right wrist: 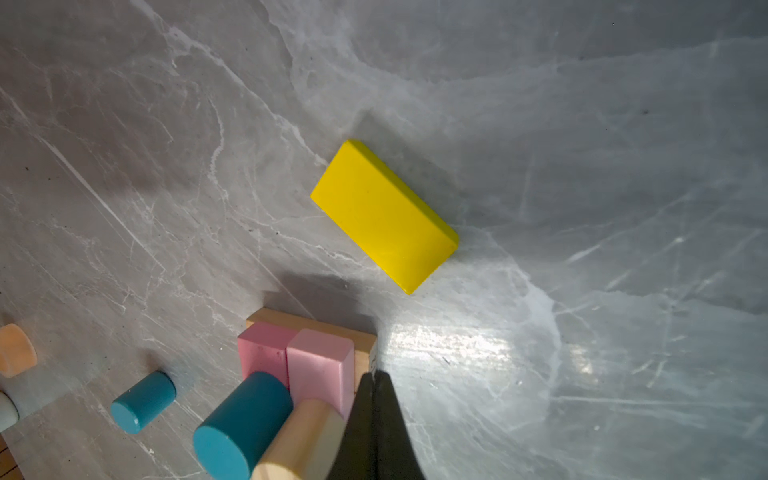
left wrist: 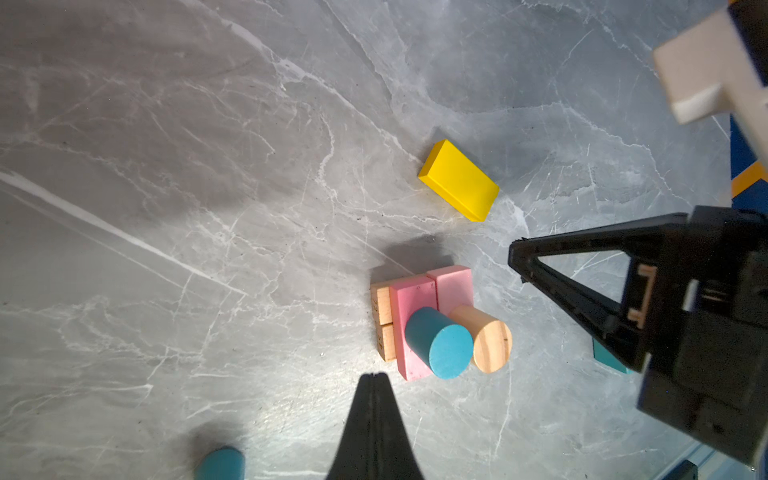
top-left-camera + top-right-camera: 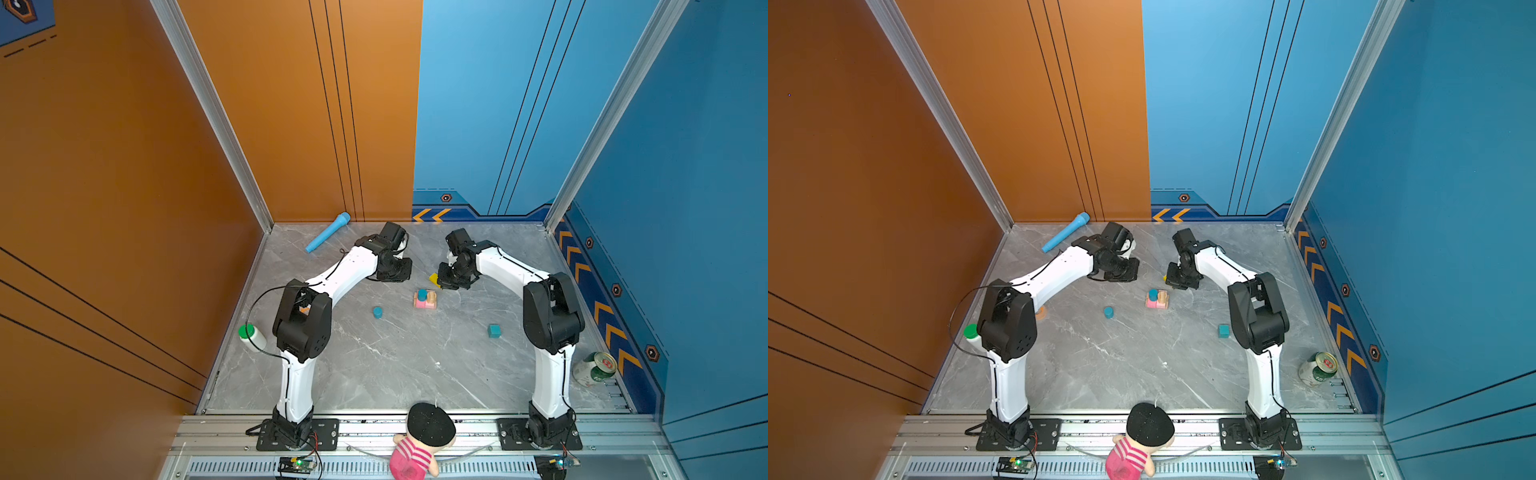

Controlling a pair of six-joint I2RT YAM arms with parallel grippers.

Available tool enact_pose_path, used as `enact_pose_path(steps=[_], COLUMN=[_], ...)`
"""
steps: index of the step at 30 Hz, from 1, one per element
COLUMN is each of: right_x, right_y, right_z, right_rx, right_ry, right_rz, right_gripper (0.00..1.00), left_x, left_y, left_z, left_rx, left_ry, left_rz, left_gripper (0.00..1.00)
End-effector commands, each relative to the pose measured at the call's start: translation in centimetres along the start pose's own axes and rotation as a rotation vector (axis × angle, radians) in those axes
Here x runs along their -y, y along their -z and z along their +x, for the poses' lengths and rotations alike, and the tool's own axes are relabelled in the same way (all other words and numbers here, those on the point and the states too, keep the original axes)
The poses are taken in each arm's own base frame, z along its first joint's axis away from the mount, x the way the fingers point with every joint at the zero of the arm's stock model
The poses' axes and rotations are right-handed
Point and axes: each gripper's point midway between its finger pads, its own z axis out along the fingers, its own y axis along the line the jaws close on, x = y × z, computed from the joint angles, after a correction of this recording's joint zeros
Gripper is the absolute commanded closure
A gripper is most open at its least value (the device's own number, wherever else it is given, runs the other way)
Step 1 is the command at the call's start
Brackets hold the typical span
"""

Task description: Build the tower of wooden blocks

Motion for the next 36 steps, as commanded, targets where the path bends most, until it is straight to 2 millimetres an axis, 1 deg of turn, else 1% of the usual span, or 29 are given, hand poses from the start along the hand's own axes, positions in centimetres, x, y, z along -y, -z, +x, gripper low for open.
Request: enact_pose_path(steps=[1,9,16,22,24,26,29,30,32,34,36], right_x=[0.0,0.7,2.0,2.4,2.2,2.0,1.8,1.7,1.2,0.5,-0.1], right_y=[-1.8,-3.3,-3.4,-3.5,-3.1,-2.3,-0.4,0.2,1.5,2.2,2.5], right_z=[0.1,-0.5,-2.1,-3.5,-3.9,-4.3,-4.5,-4.6,-4.6,-4.5,-4.6], right_rx=[-0.028,-0.037,-0.012,0.006,0.015,0.031,0.067,0.083,0.11,0.122,0.119], right_ry=[-0.025,-0.048,-0.082,-0.092,-0.093,-0.09,-0.073,-0.061,-0.026,0.028,0.076], right_rz=[-0.011,-0.007,0.007,-0.002,-0.009,-0.014,-0.001,0.008,0.025,0.049,0.066], right_gripper=[1.0,1.0,1.0,1.0,1.0,1.0,1.0,0.95,0.77,0.55,0.42], left_x=[-0.7,-0.9,-1.3,-1.4,-1.5,-1.6,-1.8,-1.8,-1.8,-1.9,-1.9], left_y=[1.5,1.6,1.8,2.0,2.2,2.3,2.7,2.8,3.0,3.1,3.2], left_z=[0.2,0.3,0.3,0.4,0.4,0.4,0.4,0.5,0.4,0.3,0.3], left_rx=[0.004,0.001,0.003,0.002,0.004,0.006,0.011,0.012,0.017,0.019,0.02], left_ry=[-0.008,-0.005,-0.001,-0.001,-0.002,-0.003,-0.004,-0.005,-0.005,-0.005,-0.007], left_rz=[-0.021,-0.029,-0.035,-0.041,-0.043,-0.044,-0.048,-0.047,-0.047,-0.044,-0.045], left_gripper=[1.0,1.0,1.0,1.0,1.0,1.0,1.0,1.0,1.0,1.0,1.0])
